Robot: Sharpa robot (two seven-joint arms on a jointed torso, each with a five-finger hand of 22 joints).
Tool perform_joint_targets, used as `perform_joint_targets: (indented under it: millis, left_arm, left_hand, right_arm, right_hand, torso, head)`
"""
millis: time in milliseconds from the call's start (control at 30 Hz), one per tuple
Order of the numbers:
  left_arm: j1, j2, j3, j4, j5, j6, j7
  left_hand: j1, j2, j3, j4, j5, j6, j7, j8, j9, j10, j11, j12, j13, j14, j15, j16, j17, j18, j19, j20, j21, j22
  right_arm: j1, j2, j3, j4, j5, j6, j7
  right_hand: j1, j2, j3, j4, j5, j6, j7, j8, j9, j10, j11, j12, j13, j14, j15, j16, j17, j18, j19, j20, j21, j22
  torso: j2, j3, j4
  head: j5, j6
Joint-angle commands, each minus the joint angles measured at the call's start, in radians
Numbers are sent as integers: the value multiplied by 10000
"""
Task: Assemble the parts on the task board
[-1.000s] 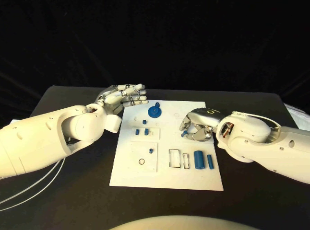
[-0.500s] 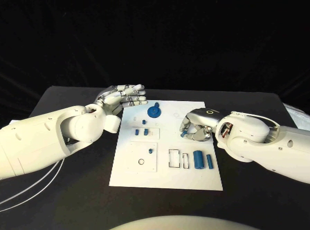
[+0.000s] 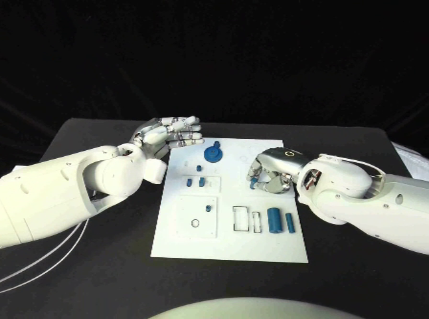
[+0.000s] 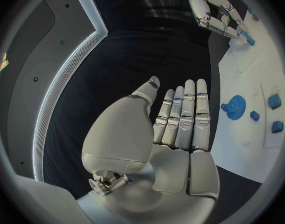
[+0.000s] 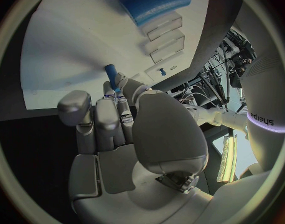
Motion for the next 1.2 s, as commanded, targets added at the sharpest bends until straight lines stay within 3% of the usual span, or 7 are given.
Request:
perform_joint_targets:
  millis: [33,233,433,733,900,1000,1200]
  left_arm:
    - [-2,10,6,8,-38,188,33]
    - [-4,12,5,1,-41,131,79]
    - [-8,15,5,-9,-42,131,101]
    - [-34,57,6,-93,-42,161,125]
    - [-48,73,6,-121,-42,147,111]
    - [-50,80,6,-141,-42,148,116]
    - [-52,84,7,-164,-42,162,121]
  left_hand:
    - [8,13,-36,1,58,-72,-3,6,-10,-87,13,-43,-5,-9,43,-23,-15,108,-14,28,-2,-10]
    - [8,13,-36,1,58,-72,-3,6,-10,-87,13,-43,-5,-9,43,-23,-15,108,-14,28,-2,-10]
    - [19,30,-42,-4,59,-75,-4,13,-7,-93,13,-32,-2,-2,44,-34,-15,112,-14,32,4,-46]
    - [25,37,-41,-7,61,-70,-5,18,-5,-91,12,-27,-1,3,43,-35,-14,113,-12,32,6,-55]
    - [29,41,-41,-9,61,-66,-7,22,-4,-89,10,-22,0,7,42,-36,-14,114,-10,32,8,-62]
    - [29,41,-41,-9,61,-66,-7,22,-4,-89,10,-22,0,7,42,-36,-14,114,-10,32,8,-62]
    - [29,41,-41,-9,61,-66,-7,22,-4,-89,10,-22,0,7,42,-36,-14,114,-10,32,8,-62]
  right_arm:
    - [-9,-54,5,110,217,-962,298]
    - [21,-311,12,352,931,-1168,333]
    - [72,-544,27,1043,1314,-1263,538]
    - [-6,46,29,1697,1405,-1261,868]
    - [-45,512,3,1644,1228,-1166,921]
    - [-160,789,-21,1520,1028,-1133,980]
    - [-585,1376,-49,1159,749,-950,1017]
  right_hand:
    - [180,146,16,-18,30,79,22,73,18,454,-377,20,150,199,-86,49,14,-135,61,-13,53,61]
    - [142,127,8,-18,33,62,25,70,19,441,-376,20,152,208,-88,79,43,-140,73,-20,81,86]
    - [82,105,-4,-14,66,25,42,62,18,405,-361,17,154,215,-79,120,78,-149,83,-21,123,126]
    - [53,115,4,-14,114,-22,50,47,14,380,-356,21,158,216,-73,142,87,-151,84,-18,150,150]
    - [53,116,6,-16,117,-27,51,45,13,379,-356,21,158,217,-73,147,94,-154,89,-17,162,166]
    - [49,141,25,-15,157,-38,53,43,13,375,-352,27,161,215,-70,147,84,-152,82,-15,161,158]
    - [42,152,35,-14,186,-37,52,46,15,375,-352,32,164,209,-69,133,55,-152,78,-13,162,156]
  torso:
    - [-4,2,-2]
    - [-14,-17,-1]
    - [-1,8,-8]
    - [-21,-2,20]
    - [-33,-37,21]
    - [-28,-26,21]
    - [-18,-10,18]
  head:
    - [-8,-1]
    - [-13,-10]
    - [1,21]
    - [43,11]
    - [59,9]
    - [134,62]
    - [240,30]
